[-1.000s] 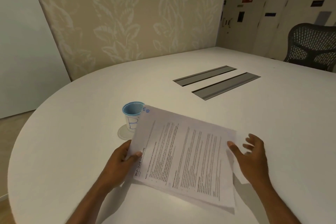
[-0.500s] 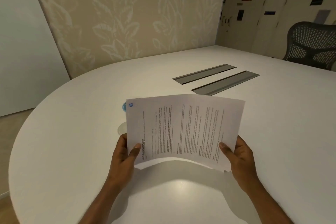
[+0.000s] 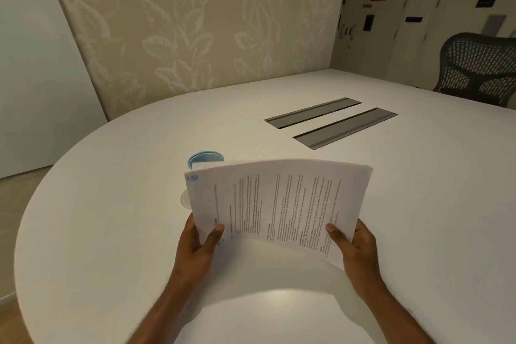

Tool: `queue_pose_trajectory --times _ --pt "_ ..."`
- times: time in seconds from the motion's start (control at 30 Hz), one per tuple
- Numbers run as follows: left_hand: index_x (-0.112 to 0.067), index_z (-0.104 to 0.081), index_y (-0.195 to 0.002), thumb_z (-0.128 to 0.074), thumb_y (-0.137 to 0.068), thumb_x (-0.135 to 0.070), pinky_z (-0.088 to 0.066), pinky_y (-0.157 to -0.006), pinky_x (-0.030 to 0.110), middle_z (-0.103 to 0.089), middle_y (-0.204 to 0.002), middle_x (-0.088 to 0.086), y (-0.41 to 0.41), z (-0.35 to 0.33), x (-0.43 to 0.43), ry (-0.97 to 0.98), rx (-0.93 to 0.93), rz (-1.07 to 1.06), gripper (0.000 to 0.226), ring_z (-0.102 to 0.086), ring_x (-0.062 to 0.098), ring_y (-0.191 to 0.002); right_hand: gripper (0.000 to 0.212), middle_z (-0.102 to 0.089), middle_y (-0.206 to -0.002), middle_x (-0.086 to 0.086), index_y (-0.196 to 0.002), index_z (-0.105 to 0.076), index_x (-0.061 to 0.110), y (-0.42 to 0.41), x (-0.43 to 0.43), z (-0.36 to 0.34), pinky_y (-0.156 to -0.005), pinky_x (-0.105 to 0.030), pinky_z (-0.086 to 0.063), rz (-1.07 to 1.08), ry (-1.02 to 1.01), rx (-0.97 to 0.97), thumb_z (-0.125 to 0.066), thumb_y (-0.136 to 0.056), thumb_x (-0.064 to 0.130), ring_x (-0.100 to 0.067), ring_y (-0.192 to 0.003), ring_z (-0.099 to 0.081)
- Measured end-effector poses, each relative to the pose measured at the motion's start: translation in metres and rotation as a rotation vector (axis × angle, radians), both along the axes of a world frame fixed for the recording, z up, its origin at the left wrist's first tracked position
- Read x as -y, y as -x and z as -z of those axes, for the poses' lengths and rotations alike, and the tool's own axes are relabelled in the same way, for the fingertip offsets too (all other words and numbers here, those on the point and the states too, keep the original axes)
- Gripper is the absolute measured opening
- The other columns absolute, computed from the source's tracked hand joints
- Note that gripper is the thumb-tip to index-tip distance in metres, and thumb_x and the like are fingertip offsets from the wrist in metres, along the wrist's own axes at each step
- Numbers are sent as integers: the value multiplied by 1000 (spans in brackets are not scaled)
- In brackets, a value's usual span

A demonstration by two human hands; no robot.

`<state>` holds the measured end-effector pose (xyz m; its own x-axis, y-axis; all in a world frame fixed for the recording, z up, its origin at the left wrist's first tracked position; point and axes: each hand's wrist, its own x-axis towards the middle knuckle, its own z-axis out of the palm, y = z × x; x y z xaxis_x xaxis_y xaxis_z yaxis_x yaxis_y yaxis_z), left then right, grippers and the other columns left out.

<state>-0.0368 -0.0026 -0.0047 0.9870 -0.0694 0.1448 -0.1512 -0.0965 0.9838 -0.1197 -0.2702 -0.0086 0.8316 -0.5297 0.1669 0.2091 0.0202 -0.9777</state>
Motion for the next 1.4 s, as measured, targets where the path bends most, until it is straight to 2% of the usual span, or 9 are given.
queue_pose_trajectory --times 0.23,0.4,0.5,0.57,0.7,0.87,1.03,1.27,1.4 --pt "-34 -48 -128 -50 -85 -35 -57 -92 40 -61 -118 -19 2 -10 -1 -82 97 16 43 -64 10 -105 37 -64 -113 0 -110 -51 36 0 -3 -1 -74 -29 -59 9 113 -3 -66 -85 13 -23 -104 -65" --pt "-39 -51 -114 -48 -91 -26 -53 -71 8 -63 -109 -16 -7 -50 -9 -275 319 102 26 -61 -10 -98 80 -42 -140 -8 -135 -33 14 -3 22 -66 -111 -37 -34 392 661 175 -70 -72 45 -20 -129 -42" --pt "-43 -51 -108 -49 -99 -16 -58 -71 16 -62 -105 -23 -9 -84 -8 -427 403 206 29 -63 -5 -97 82 -39 -145 1 -140 -32 19 -7 23 -124 -109 -20 -30 188 942 180 -69 -73 49 -10 -133 -36" --pt "-33 -55 -111 -48 -99 -17 -62 -73 30 -64 -104 -20 -11 -102 -5 -499 444 249 22 -67 6 -94 74 -46 -139 7 -137 -35 30 -14 20 -144 -103 -24 -37 -73 1023 60 -65 -73 53 -10 -126 -43" --pt "-27 -58 -104 -52 -97 -19 -61 -67 31 -66 -96 -15 -11 -138 -1 -574 592 226 12 -67 11 -86 34 -69 -99 6 -112 -61 28 -20 16 -142 -70 -35 -62 -375 811 -17 -60 -82 44 -18 -88 -70" --pt "-19 -63 -96 -71 -86 -16 -54 -66 13 -73 -85 -10 -19 -163 -18 -288 522 125 13 -69 5 -80 26 -75 -97 0 -106 -66 12 -15 19 -132 -69 -35 -61 -341 494 67 -62 -82 23 -24 -84 -72" --pt "-5 -55 -119 -56 -91 2 -58 -76 22 -77 -101 -3 -14 -153 5 172 310 281 29 -73 11 -95 15 -76 -87 9 -96 -66 16 -10 5 -122 -60 -24 -58 -174 233 181 -65 -82 11 -19 -78 -73" --pt "-11 -62 -118 -54 -90 -31 -61 -85 43 -72 -113 5 0 -101 39 102 257 140 35 -71 23 -99 17 -77 -85 5 -91 -68 18 -4 -20 -71 -62 -22 -57 -41 55 199 -68 -78 7 -18 -79 -73" --pt "-17 -62 -119 -50 -92 -33 -61 -85 39 -71 -117 0 4 -79 41 85 233 121 33 -70 20 -102 20 -76 -88 5 -94 -67 18 2 -20 -55 -61 -23 -58 -19 54 153 -67 -75 19 -20 -81 -73"
